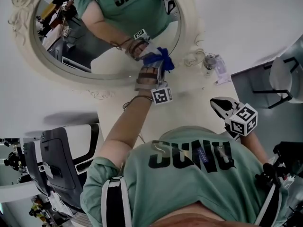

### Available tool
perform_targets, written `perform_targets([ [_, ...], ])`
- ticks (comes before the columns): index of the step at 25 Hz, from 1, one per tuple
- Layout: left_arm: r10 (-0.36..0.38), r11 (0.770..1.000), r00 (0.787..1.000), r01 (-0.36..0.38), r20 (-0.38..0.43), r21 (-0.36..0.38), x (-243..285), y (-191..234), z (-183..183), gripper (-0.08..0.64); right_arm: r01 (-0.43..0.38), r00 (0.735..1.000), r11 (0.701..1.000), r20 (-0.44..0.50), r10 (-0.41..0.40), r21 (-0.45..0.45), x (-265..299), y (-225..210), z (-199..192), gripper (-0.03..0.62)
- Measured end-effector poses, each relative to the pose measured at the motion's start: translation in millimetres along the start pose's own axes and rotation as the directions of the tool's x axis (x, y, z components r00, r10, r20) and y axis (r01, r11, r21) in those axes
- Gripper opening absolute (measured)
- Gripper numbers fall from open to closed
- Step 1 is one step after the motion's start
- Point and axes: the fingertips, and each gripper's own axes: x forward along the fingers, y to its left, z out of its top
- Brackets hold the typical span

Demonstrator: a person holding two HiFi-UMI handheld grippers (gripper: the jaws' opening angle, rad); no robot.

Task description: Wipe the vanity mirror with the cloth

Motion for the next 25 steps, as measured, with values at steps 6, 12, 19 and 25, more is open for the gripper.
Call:
perform_targets([
  [6, -0.075, 0.996, 0.997, 0.075, -0.019, -0.043, -1.0, -3.5, 1.6, 0.067, -0.011, 1.0, 1.0, 0.01, 0.011, -0.025, 1.7, 9.3, 7.0, 0.008],
  [12, -0.217, 0.962, 0.976, 0.209, -0.027, -0.176, -9.8, 17.9, 9.1, 0.077, 0.0, 0.999, 1.0, 0.045, 0.001, -0.032, -5.8, 12.4, 14.3, 0.008],
  [19, 0.124, 0.939, 0.988, -0.089, 0.088, -0.333, -57.7, 222.2, 44.7, 0.078, 0.005, 0.996, 0.999, 0.09, -0.002, -0.037, -13.3, 6.3, 22.4, 0.008],
  [25, 0.399, 0.869, 0.917, -0.379, -0.003, -0.318, -90.4, 414.8, 25.5, 0.078, -0.011, 0.992, 0.999, 0.129, 0.015, -0.039, -11.8, -1.0, 35.2, 0.008],
])
